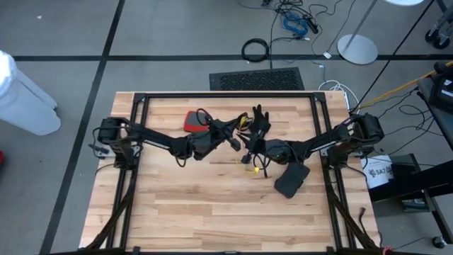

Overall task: Coil cords
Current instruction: Coil the yellow wire onto spool

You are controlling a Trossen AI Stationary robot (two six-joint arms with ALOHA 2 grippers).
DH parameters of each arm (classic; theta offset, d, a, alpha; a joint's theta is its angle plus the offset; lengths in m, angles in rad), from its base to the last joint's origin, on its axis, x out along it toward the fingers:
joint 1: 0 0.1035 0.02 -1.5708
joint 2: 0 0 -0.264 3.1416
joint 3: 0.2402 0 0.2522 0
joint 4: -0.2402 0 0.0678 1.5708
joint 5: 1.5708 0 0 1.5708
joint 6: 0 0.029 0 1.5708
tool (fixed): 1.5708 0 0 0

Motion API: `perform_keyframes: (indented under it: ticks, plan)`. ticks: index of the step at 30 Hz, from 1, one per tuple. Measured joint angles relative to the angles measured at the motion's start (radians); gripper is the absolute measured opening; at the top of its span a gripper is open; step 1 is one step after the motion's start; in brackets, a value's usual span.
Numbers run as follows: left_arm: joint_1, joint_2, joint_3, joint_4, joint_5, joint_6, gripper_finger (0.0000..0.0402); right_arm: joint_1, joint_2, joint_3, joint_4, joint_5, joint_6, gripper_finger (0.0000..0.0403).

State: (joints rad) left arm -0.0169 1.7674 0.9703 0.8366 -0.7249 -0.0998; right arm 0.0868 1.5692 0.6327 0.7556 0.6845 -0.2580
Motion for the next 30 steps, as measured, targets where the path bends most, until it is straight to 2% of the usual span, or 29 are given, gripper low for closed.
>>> perform_keyframes:
  ticks: [9, 15, 20, 30]
  plan:
    - [-0.019, -0.092, 0.0, -0.098, 0.05, 0.0, 0.0, 0.0, 0.0, 0.0, -0.041, -0.019, 0.0, 0.0045]
    - [-0.018, -0.13, 0.0, -0.179, 0.099, 0.0, 0.0, -0.001, 0.0, 0.0, -0.056, -0.092, 0.01, 0.0053]
    - [-0.022, -0.134, 0.0, -0.211, 0.186, 0.003, 0.0, 0.0, 0.0, -0.001, -0.062, -0.195, 0.006, 0.0054]
    - [-0.028, -0.176, 0.0, -0.338, 0.337, 0.009, 0.0, 0.0, -0.001, -0.01, -0.122, -0.328, 0.025, 0.0054]
